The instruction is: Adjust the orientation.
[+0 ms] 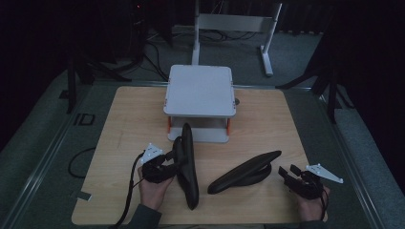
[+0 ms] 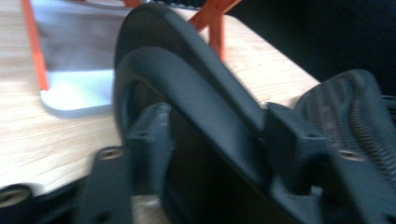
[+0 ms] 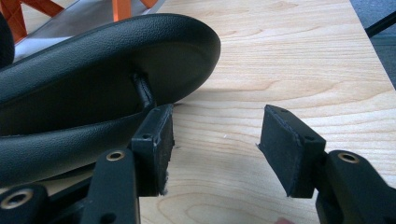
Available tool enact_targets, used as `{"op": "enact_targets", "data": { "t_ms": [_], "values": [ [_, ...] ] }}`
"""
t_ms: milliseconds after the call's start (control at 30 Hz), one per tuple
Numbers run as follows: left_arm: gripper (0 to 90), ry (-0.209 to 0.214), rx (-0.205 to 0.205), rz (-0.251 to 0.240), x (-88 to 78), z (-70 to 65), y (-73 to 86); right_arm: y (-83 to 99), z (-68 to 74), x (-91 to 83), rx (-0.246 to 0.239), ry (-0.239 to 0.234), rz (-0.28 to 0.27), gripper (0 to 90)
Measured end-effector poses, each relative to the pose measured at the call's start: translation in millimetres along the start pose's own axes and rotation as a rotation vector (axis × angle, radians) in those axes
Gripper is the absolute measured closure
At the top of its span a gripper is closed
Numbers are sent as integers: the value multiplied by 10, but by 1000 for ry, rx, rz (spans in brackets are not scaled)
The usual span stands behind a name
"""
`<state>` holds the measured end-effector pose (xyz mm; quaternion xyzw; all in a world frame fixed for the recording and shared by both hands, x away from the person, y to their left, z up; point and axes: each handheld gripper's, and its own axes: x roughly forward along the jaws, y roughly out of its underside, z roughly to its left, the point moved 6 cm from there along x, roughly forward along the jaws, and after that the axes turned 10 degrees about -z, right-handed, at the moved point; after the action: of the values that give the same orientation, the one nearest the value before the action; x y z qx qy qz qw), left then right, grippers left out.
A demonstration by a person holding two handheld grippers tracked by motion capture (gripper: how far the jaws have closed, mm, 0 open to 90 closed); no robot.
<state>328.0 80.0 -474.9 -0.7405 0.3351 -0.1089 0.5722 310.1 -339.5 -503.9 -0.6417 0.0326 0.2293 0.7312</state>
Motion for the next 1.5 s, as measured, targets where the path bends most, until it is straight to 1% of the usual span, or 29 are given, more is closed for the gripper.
{"op": "enact_targets", "data": {
  "t_ms": [100,200,233,267,300,367,400,433,467,500,567,600,633,667,767,833,900,933,1000,1033,1067,1100,1200,1300,1367,1433,1500],
  "values": [
    [547,8,3,8,-1,-46,-8,-1,-6,-3,4,1,-1,439],
    [602,2,13,6,-19,-69,-19,0,-8,-1,4,1,-1,439],
    [602,-12,29,-3,-52,-85,-41,0,-8,-2,4,2,-1,439],
    [666,-24,44,-2,-70,-86,-50,-1,-8,-3,4,3,-1,439],
    [709,-47,61,5,-86,-82,-54,-1,-9,-4,4,3,-1,439],
    [799,-110,95,23,-119,-38,-48,-2,-11,-4,6,3,-2,439],
    [817,-140,110,21,-140,-1,-50,-2,-10,-4,6,3,-2,439],
    [815,-154,122,18,-170,37,-59,-2,-10,-4,4,3,-2,439],
    [817,-161,120,13,-202,72,-74,-2,-9,-5,4,3,-2,439],
    [822,-171,107,10,-225,101,-87,-3,-9,-4,4,3,-3,438],
    [819,-193,82,23,-244,159,-80,-2,-9,-2,3,4,-2,439],
    [819,-193,82,23,-244,159,-80,-2,-9,-2,3,4,-2,439],
    [819,-207,90,41,-228,177,-34,-2,-7,-1,4,4,-2,439],
    [822,-212,99,48,-215,179,-13,-3,-7,-3,0,5,-2,439],
    [820,-210,99,73,-147,158,48,-2,-8,-2,2,4,-2,439],
    [817,-208,88,95,-88,134,89,-2,-6,-1,2,3,-2,439],
    [816,-205,98,120,-29,107,128,-2,-6,-2,1,2,-2,439],
    [809,-205,98,122,-3,96,143,-2,-6,-1,2,2,-2,439],
    [783,-199,103,115,15,91,150,-1,-6,-1,3,2,-2,439],
    [783,-186,90,102,37,85,142,-1,-8,-1,3,1,-2,439],
    [676,-185,86,97,33,82,135,0,-7,-1,3,-1,-1,439],
    [669,-181,87,92,24,80,127,1,-5,2,3,-1,0,439],
    [600,-169,89,84,-8,72,114,5,3,8,0,-5,6,439],
    [558,-160,86,74,-32,55,100,9,18,21,-3,-10,10,439],
    [546,-148,79,63,-35,28,84,11,31,32,-6,-13,18,438],
    [533,-129,76,60,-32,-21,71,11,47,41,-7,-16,21,435],
    [530,-105,84,60,-34,-97,57,11,66,48,-8,-25,25,430]
  ]
}}
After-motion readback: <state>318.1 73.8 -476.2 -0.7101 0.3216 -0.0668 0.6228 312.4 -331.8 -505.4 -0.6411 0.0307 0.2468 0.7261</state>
